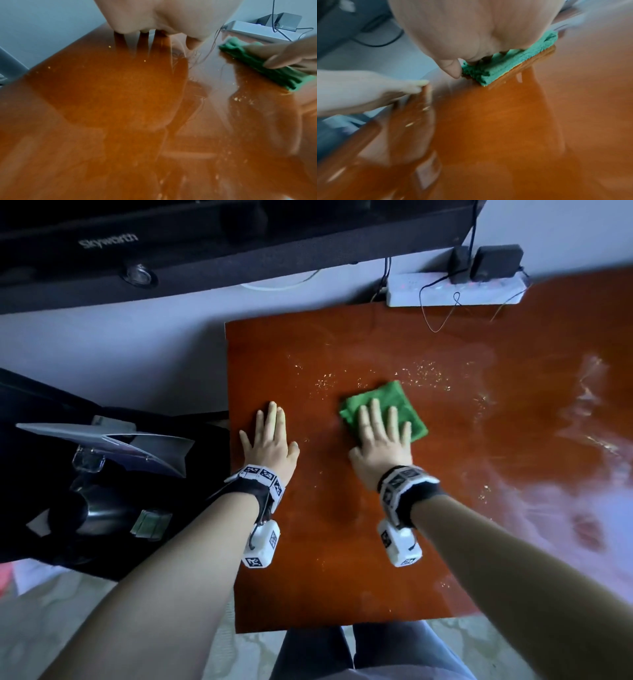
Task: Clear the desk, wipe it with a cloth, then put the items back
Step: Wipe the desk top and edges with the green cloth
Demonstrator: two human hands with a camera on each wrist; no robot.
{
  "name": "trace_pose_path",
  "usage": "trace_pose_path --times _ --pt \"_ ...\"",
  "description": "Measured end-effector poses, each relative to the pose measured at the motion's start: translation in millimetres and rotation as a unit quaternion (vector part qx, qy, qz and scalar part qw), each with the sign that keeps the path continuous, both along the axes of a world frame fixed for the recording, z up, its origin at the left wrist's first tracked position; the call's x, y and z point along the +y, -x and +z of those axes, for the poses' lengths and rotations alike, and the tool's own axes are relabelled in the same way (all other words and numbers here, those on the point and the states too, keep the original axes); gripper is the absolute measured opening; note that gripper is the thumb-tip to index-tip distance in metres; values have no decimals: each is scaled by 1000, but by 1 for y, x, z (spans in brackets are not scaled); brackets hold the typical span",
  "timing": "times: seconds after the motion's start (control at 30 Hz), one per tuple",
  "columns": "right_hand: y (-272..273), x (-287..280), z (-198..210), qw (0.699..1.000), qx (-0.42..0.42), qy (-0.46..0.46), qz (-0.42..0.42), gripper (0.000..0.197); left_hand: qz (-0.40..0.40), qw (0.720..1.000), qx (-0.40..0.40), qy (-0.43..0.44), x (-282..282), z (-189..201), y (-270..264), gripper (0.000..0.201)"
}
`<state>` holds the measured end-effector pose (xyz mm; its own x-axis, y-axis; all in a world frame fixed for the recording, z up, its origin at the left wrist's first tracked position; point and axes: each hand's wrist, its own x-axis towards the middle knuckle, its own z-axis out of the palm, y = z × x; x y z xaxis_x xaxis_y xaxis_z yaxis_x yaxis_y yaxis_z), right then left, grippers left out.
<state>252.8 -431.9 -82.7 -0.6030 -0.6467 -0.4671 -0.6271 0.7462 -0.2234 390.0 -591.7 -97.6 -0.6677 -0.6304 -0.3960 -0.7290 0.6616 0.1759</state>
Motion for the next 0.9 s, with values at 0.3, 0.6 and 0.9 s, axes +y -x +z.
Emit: trace_pose_path --times 0.3,0.6,0.9 --pt "33 -9 -6 990 -15 35 138 68 45 999 9 -2 -3 2 16 68" --pt "106 19 -12 992 5 29 -125 71 102 995 16 -9 2 4 28 64" --pt "31 -76 -6 996 -13 35 76 73 55 998 16 18 -4 0 19 68"
